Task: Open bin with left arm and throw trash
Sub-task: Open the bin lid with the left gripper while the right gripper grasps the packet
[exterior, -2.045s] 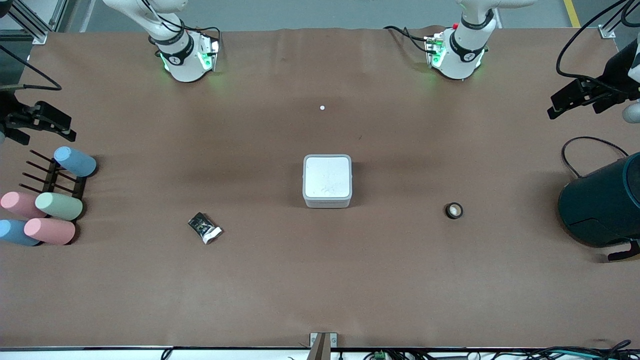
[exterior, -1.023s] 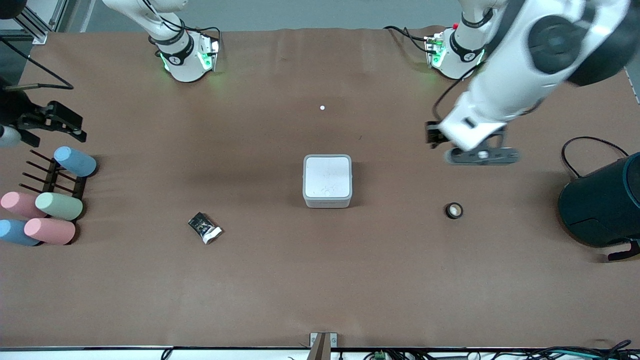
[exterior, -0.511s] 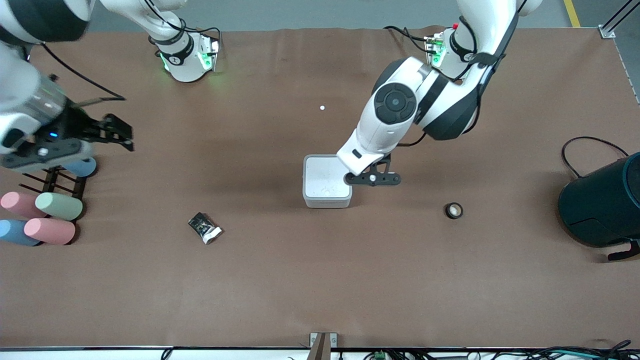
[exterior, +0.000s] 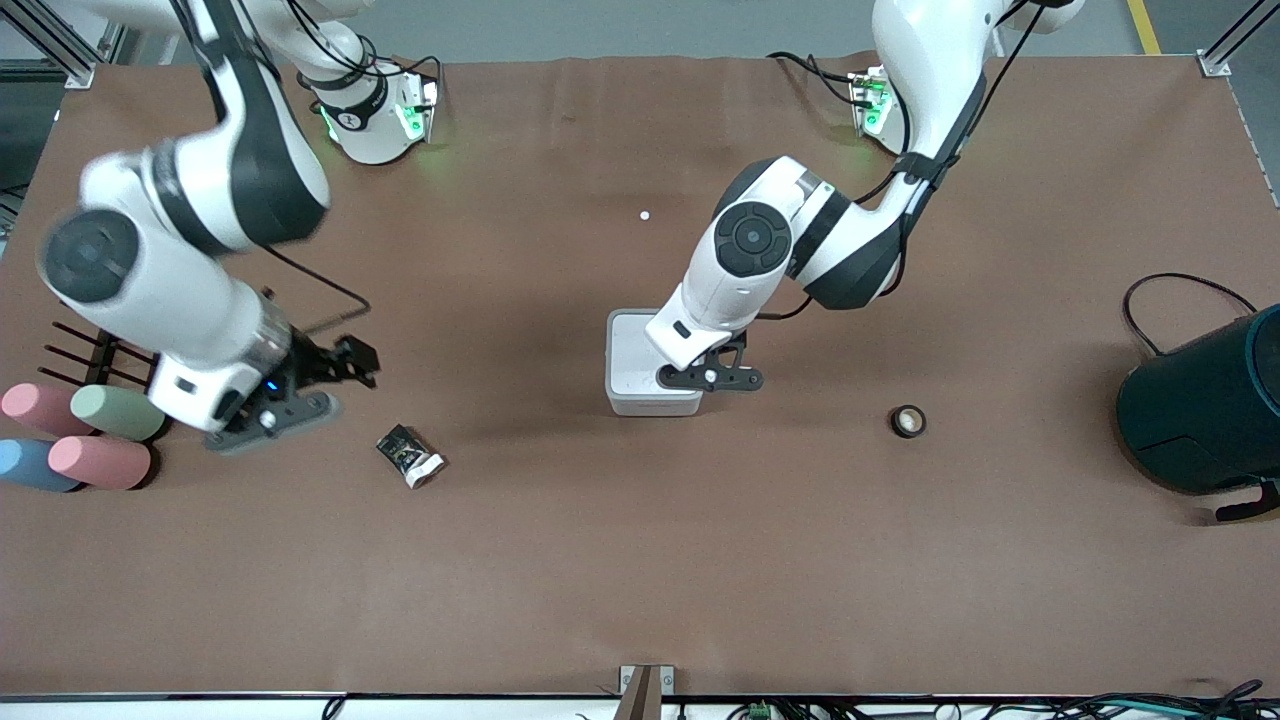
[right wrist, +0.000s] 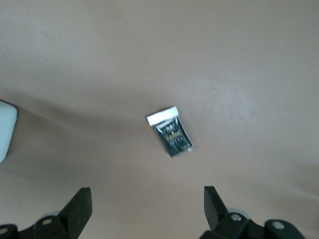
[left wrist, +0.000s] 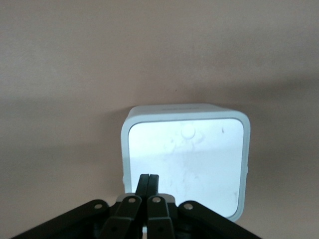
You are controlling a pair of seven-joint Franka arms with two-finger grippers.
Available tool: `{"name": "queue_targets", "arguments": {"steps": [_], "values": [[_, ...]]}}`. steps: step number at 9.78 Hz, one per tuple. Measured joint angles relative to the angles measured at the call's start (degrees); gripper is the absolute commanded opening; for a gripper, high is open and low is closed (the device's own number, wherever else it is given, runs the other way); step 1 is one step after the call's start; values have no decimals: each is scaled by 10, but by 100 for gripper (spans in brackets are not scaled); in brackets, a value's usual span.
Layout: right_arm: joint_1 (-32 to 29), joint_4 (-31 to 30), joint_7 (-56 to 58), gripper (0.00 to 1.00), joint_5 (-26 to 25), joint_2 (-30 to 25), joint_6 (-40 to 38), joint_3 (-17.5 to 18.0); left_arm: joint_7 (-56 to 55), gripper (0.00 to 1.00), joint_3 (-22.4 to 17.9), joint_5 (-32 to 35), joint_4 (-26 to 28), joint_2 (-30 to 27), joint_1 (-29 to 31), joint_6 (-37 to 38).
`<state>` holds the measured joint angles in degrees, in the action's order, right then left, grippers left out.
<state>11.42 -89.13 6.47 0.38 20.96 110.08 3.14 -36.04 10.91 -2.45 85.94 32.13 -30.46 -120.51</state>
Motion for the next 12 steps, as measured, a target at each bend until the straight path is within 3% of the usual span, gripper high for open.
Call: {"name": "queue_targets", "arguments": {"steps": [4,12], "values": [[11,3,31,99,-41,58,67,-3,1,0,0,1,-33,35,-4,-32],[-6,50,143,97,-41,184,131,-8,1,0,0,1,-50,75,-11,-63]]}}
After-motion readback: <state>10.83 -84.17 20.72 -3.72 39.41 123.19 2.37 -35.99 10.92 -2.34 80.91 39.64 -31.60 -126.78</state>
